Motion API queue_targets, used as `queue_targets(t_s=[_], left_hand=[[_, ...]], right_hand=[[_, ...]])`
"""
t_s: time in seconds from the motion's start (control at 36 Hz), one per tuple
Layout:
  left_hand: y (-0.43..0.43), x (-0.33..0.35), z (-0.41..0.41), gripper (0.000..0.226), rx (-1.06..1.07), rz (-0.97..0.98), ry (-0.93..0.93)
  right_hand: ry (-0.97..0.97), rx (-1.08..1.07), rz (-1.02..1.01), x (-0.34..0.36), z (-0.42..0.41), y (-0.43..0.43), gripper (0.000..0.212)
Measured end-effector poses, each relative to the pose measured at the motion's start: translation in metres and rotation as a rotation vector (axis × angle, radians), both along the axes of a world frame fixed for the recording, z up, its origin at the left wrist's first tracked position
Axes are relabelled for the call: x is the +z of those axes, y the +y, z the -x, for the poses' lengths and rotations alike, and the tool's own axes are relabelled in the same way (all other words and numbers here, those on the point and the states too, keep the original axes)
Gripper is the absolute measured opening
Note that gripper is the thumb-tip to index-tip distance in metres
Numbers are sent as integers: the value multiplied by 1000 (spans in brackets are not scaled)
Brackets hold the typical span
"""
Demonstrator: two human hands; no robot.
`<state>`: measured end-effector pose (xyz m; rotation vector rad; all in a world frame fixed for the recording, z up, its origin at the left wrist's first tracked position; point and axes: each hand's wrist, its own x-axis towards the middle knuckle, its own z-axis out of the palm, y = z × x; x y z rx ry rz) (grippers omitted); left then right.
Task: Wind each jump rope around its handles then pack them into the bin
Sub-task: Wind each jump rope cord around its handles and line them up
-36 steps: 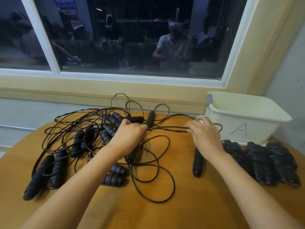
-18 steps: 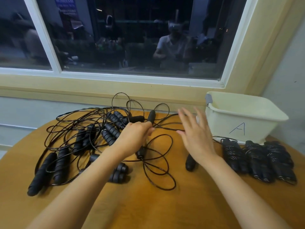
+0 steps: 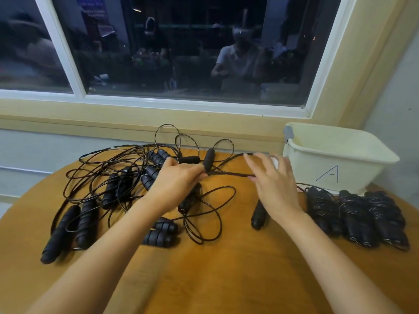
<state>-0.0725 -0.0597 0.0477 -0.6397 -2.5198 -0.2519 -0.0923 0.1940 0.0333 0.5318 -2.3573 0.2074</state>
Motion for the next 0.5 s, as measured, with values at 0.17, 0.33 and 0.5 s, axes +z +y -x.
queue_targets(t_s=[0.17,0.33,0.5], left_hand=[[32,-2,-4,39,-11,157,279],[11,-20,-5,28,-64,8,239],[-24,-22,1,28,32,-84,148]], right_hand=[[127,185,-157,-2,-8,-36,27],[200,302,76,7,-5,-13,32],[332,304,205,13,-6,10,28]])
